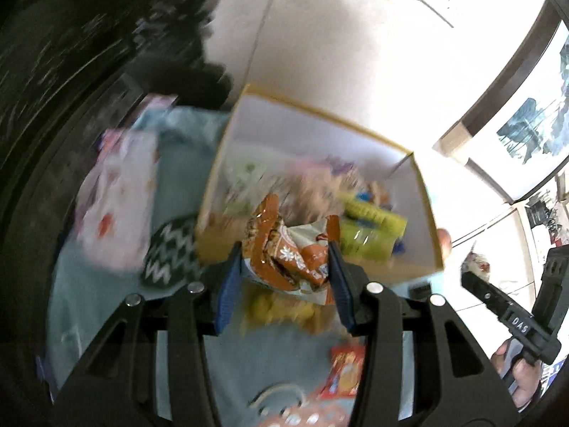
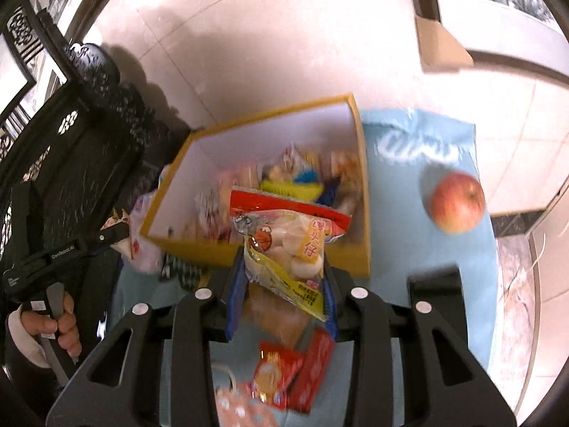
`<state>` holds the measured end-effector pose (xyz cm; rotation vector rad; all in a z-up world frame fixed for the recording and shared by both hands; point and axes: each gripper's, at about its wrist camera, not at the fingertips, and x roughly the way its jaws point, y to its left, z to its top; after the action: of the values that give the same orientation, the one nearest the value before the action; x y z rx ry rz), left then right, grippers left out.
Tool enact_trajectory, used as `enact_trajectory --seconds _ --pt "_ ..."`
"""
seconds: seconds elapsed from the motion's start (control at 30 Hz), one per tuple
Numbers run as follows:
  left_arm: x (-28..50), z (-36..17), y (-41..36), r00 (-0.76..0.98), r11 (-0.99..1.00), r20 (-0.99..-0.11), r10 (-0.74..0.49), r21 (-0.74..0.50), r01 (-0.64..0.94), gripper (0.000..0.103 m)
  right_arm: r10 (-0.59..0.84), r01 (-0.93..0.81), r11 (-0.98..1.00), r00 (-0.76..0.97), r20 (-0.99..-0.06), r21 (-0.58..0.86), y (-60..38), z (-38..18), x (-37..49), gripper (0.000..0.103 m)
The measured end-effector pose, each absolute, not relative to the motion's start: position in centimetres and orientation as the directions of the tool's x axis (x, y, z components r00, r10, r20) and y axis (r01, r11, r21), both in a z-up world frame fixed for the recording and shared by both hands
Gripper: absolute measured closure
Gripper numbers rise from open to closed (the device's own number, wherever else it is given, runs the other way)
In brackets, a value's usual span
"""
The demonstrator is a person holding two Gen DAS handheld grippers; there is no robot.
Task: Organize snacks
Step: 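Carry both packs into the yellow box and release them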
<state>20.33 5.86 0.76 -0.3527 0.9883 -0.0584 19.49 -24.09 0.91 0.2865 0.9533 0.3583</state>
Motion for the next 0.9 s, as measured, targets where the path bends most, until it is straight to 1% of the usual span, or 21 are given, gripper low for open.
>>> enact_trajectory --seconds 0.1,0.13,0.17,0.2,0.23,0.27,0.3,0.37,0.4,0.53,0.63,0.83,0.9 --pt "24.0 0.4 5.0 0.547 0.941 -0.808 -0.218 -0.322 -0.101 0.055 0.420 -0.163 0.903 0.532 -0.735 0.398 -23.7 0.7 22.2 0.065" --pt "24.7 0.0 4.8 0.536 0.943 -0.817 -0.213 -0.316 -0.108 0.054 0.422 -0.159 0.901 0.530 -0.736 0.403 -23.5 0.3 23.0 0.065" --pt "25.6 -0.4 4.7 0.524 0.945 -0.828 -0.200 -0.305 -0.121 0.039 0.420 -0.148 0.901 0.530 -0.737 0.407 -23.2 0.0 23.8 0.064" --pt "26.4 -0.9 4.5 0.514 0.948 -0.839 -0.180 -0.288 -0.139 0.012 0.415 -0.139 0.903 0.532 -0.738 0.407 -23.1 -0.3 24.3 0.055" --pt "27.2 -1.5 4.4 0.496 0.953 -0.858 -0.133 -0.248 -0.173 0.005 0.389 -0.118 0.913 0.535 -0.750 0.390 -23.0 -0.7 24.9 0.046" --pt "27.6 -2.0 4.3 0.486 0.956 -0.868 -0.101 -0.221 -0.194 0.005 0.328 -0.066 0.934 0.544 -0.772 0.350 -23.0 -1.3 25.5 0.034" --pt "28.1 -2.6 4.3 0.464 0.957 -0.882 -0.080 -0.197 -0.211 0.005 0.305 -0.034 0.938 0.551 -0.777 0.345 -23.2 -1.6 25.6 0.033" --pt "28.1 -3.4 4.6 0.435 0.953 -0.896 -0.088 -0.203 -0.224 0.005 0.351 -0.024 0.915 0.542 -0.763 0.404 -23.9 -2.3 25.4 0.033" --pt "27.9 -3.7 4.8 0.432 0.951 -0.897 -0.091 -0.207 -0.229 0.005 0.360 -0.028 0.912 0.533 -0.766 0.409 -24.0 -2.5 25.1 0.033" --pt "26.6 -3.9 5.1 0.424 0.948 -0.902 -0.086 -0.205 -0.242 0.005 0.347 -0.044 0.923 0.526 -0.776 0.383 -24.5 -2.7 23.5 0.033" --pt "25.8 -3.4 4.9 0.417 0.953 -0.905 -0.082 -0.194 -0.234 0.005 0.357 -0.028 0.915 0.522 -0.775 0.402 -25.2 -2.7 21.9 0.032" --pt "22.9 -1.4 4.9 0.443 0.955 -0.893 -0.080 -0.196 -0.223 0.004 0.346 -0.027 0.919 0.529 -0.775 0.392 -25.5 -2.1 19.2 0.031" --pt "21.9 -1.2 4.8 0.442 0.956 -0.893 -0.081 -0.195 -0.220 0.004 0.340 -0.025 0.923 0.525 -0.781 0.385 -25.6 -2.1 18.1 0.029"
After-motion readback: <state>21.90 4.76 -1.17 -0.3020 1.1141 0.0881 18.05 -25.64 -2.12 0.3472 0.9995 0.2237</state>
